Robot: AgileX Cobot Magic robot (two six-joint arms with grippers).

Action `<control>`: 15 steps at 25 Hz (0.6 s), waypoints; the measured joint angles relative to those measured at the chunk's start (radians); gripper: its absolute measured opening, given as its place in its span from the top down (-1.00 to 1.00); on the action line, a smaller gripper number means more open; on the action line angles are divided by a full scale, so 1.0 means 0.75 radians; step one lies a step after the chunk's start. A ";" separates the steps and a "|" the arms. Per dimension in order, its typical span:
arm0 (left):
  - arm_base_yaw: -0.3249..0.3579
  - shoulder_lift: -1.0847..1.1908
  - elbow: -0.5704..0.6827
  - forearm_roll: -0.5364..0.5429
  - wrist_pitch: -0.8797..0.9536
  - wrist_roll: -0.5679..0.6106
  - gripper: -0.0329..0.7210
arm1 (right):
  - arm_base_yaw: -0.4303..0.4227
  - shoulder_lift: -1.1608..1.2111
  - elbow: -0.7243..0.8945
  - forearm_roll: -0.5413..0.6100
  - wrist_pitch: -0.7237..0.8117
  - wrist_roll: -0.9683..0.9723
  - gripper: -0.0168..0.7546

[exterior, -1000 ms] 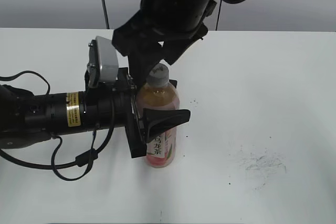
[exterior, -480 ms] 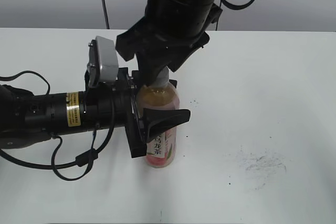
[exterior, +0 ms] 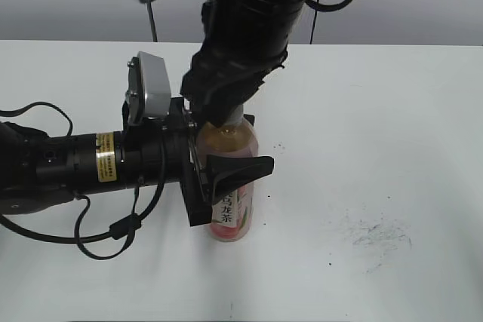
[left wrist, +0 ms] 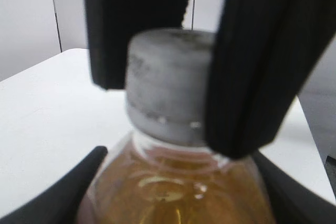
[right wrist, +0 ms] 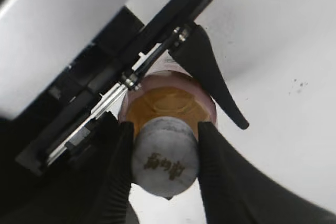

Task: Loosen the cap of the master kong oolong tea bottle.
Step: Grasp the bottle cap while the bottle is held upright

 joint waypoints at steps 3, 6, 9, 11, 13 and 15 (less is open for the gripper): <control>0.000 0.000 0.000 0.000 0.000 0.000 -0.27 | 0.000 0.000 0.000 0.000 -0.001 -0.248 0.23; 0.000 0.000 0.000 0.003 0.000 0.000 -0.27 | 0.000 0.000 0.000 0.000 -0.001 -0.516 0.24; 0.000 0.000 0.000 0.005 -0.001 0.003 -0.27 | 0.000 0.000 0.000 0.007 0.000 -0.798 0.24; 0.000 0.000 0.000 0.008 -0.001 0.005 -0.27 | 0.000 0.000 0.000 0.014 0.003 -0.996 0.24; 0.000 0.000 0.000 0.011 -0.003 0.004 -0.27 | 0.000 0.000 0.000 0.021 0.007 -1.232 0.24; 0.000 0.000 0.000 0.013 -0.003 0.007 -0.27 | 0.000 0.000 0.000 0.025 0.012 -1.458 0.24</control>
